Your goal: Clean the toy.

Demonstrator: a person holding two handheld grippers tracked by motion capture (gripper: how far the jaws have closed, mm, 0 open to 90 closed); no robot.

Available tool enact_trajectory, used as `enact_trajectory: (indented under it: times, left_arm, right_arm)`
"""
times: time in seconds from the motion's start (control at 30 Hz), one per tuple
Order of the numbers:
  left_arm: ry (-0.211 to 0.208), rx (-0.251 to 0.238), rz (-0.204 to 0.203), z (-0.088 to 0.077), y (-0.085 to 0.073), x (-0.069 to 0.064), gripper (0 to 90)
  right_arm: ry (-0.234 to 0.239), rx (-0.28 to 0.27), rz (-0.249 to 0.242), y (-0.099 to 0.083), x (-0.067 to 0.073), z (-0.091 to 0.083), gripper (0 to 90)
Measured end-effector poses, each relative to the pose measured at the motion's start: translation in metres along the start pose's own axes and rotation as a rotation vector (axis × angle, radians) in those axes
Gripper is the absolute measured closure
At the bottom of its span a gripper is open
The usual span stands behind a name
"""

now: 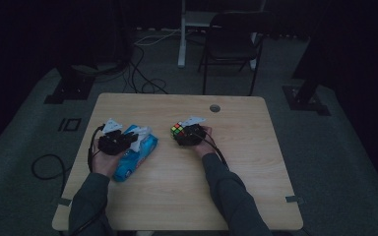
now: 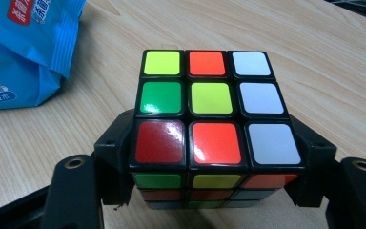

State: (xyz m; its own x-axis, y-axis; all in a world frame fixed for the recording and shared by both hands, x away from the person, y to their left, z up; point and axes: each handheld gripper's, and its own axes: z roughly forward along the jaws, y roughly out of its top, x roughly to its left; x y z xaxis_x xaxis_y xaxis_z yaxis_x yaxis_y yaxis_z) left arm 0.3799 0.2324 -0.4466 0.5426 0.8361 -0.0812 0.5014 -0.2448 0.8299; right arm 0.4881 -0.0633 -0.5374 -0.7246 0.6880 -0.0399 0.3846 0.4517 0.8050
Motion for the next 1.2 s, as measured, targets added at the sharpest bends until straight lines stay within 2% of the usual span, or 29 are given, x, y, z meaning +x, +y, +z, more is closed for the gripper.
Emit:
enact_trajectory:
  times: [0.17, 0.3, 0.43, 0.6, 0.9, 1.0, 1.2]
  left_arm:
    - [-0.005, -0.002, 0.001, 0.002, 0.000, -0.001, 80.2]
    - [-0.011, 0.002, 0.000, 0.005, -0.001, -0.001, 80.2]
    - [-0.018, -0.005, -0.003, 0.006, -0.002, -0.003, 80.1]
    - [-0.028, -0.008, 0.002, 0.008, 0.000, -0.007, 80.2]
    - [-0.080, -0.007, 0.036, 0.021, 0.004, -0.027, 80.2]
    - [-0.098, -0.009, 0.047, 0.025, 0.006, -0.034, 80.3]
    - [-0.154, -0.038, 0.057, 0.032, 0.009, -0.052, 80.5]
  right_arm:
    - [-0.018, 0.002, 0.003, 0.000, 0.001, -0.004, 33.8]
    - [-0.004, 0.002, -0.010, -0.002, 0.001, -0.008, 33.9]
    - [0.008, 0.011, -0.005, -0.006, 0.005, -0.021, 34.0]
    - [0.037, -0.012, 0.003, -0.013, 0.011, -0.041, 34.0]
    - [0.061, -0.039, -0.064, -0.012, 0.035, -0.078, 34.0]
    - [0.065, -0.033, -0.084, -0.013, 0.044, -0.088, 34.0]
    - [0.076, -0.047, -0.071, -0.019, 0.058, -0.101, 34.0]
